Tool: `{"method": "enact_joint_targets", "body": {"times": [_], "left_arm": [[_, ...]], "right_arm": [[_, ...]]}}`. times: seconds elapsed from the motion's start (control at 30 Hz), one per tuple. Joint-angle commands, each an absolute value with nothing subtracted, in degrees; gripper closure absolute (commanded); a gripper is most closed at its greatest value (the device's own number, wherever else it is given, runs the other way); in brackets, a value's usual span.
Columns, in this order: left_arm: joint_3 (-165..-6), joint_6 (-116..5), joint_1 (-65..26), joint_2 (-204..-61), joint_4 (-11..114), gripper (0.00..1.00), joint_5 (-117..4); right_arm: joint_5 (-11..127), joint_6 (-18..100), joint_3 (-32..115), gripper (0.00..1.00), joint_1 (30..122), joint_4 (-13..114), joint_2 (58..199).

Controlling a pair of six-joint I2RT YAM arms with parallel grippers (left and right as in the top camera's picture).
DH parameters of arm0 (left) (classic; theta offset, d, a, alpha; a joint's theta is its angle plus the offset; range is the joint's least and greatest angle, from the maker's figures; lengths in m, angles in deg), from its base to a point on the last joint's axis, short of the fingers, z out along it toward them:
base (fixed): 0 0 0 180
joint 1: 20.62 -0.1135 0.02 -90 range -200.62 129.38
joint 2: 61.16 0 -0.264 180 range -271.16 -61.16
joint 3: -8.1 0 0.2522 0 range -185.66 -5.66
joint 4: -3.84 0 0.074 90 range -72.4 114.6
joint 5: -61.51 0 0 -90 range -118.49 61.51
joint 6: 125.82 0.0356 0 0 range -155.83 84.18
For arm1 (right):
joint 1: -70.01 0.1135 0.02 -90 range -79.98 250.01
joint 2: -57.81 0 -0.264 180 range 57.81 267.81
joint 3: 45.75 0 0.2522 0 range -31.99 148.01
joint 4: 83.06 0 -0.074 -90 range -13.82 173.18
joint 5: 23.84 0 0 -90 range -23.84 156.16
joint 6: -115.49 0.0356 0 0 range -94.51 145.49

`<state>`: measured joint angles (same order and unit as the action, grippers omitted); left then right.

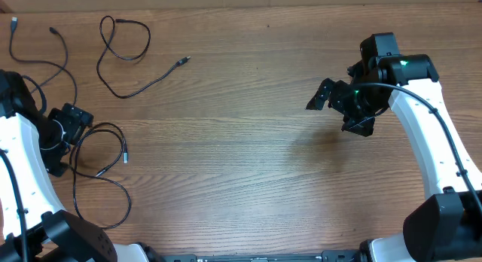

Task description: Untangle cables

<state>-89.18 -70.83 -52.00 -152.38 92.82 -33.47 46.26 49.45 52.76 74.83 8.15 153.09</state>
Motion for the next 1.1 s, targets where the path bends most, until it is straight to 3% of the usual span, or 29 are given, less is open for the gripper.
{"method": "enact_joint_targets", "body": {"times": [0.0,0.13,0.27,0.73,0.8,0.83,0.9,0.97,1.07], "left_arm": [[-89.7,-73.3,-51.3,-152.3,94.2,0.00,-32.4],[-86.8,-73.3,-49.4,-152.3,93.6,0.02,-29.5],[-81.4,-73.1,-46.3,-152.3,90.4,0.14,-29.1],[-60.0,-73.8,-42.0,-152.3,70.0,0.36,-23.7],[-57.2,-75.2,-42.0,-152.3,67.6,0.46,-23.8],[-56.3,-75.6,-42.0,-152.3,66.8,0.58,-23.8],[-54.9,-75.7,-42.0,-152.3,64.5,0.67,-23.5],[-54.7,-75.7,-42.0,-152.3,63.0,0.85,-22.6],[-56.1,-75.6,-42.0,-152.3,62.3,0.90,-23.1]], "right_arm": [[46.8,49.2,52.8,0.00,74.8,8.3,152.1],[46.8,49.2,52.8,0.00,74.8,8.3,152.1],[46.8,49.2,52.8,0.00,74.8,8.3,152.1],[46.8,49.2,52.8,0.00,74.8,8.3,152.1],[46.8,49.2,52.8,0.00,74.8,8.3,152.1],[46.8,49.2,52.8,0.00,74.8,8.3,152.1],[46.8,49.2,52.8,0.00,74.8,8.3,152.1],[46.8,49.2,52.8,0.00,74.8,8.3,152.1],[46.8,49.2,52.8,0.00,74.8,8.3,152.1]]}}
